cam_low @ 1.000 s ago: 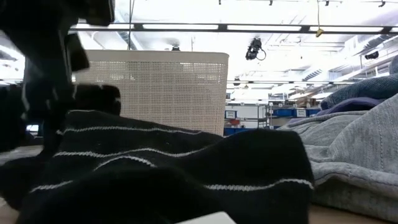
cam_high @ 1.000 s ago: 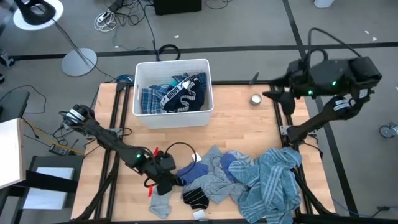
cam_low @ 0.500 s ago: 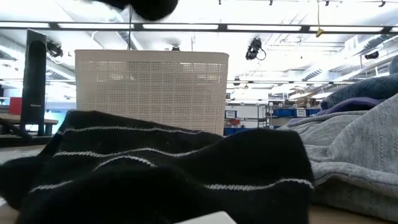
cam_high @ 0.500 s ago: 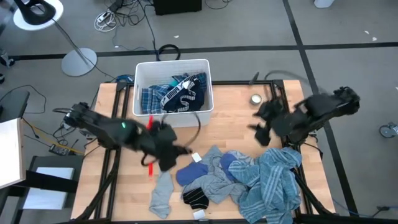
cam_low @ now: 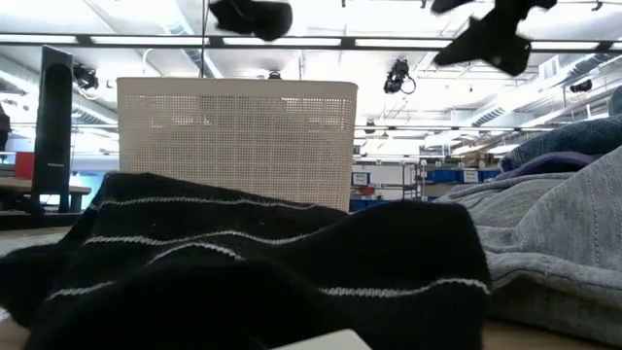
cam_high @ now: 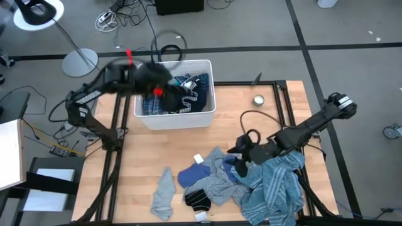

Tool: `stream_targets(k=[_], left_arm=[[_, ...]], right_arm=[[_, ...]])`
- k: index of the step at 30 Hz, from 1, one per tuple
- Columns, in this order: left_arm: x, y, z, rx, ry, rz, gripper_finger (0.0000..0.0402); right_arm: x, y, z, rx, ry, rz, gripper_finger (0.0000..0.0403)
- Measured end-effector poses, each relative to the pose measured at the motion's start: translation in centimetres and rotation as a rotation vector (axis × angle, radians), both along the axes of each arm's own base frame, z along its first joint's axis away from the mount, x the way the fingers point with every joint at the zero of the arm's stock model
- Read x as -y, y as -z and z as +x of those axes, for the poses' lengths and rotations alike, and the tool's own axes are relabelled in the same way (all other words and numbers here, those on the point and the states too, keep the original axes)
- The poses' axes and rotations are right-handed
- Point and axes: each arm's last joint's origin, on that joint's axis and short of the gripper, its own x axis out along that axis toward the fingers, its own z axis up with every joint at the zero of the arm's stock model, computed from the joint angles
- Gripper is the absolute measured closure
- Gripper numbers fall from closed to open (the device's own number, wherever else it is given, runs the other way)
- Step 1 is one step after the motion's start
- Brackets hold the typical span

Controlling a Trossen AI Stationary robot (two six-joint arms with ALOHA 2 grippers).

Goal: Sort clothes
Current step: Put the left black sock into the white laundry bin, then put the left blue sock into the white laundry bin

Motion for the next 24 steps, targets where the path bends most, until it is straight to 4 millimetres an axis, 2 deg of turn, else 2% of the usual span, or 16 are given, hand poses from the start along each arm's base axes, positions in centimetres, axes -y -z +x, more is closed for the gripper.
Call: stream_targets(k=[5,9,13,19,24], left_arm=[[-3.8,-0.1,-0.2,0.039,-0.04,0.012,0.0381],[-5.9,0.1,-1.0,0.053,-0.055,-0.065,0.035],[-7.5,0.3,-2.0,0.059,-0.091,-0.13,0.0311],[-7.6,0.4,-2.4,0.053,-0.023,-0.178,0.0262],[-6.2,0.0,-3.3,0.042,0.035,-0.185,0.0254]], right_arm=[[-1.0,2.2,2.1,0.005,-0.134,-0.217,0.0151],[-1.9,4.0,4.1,0.032,-0.26,-0.34,0.0152],[-2.2,5.6,6.2,0.04,-0.294,-0.392,0.0153],[-2.2,8.1,9.9,-0.006,-0.364,-0.354,0.0154],[-2.4,9.5,13.7,-0.018,-0.428,-0.378,0.0162]])
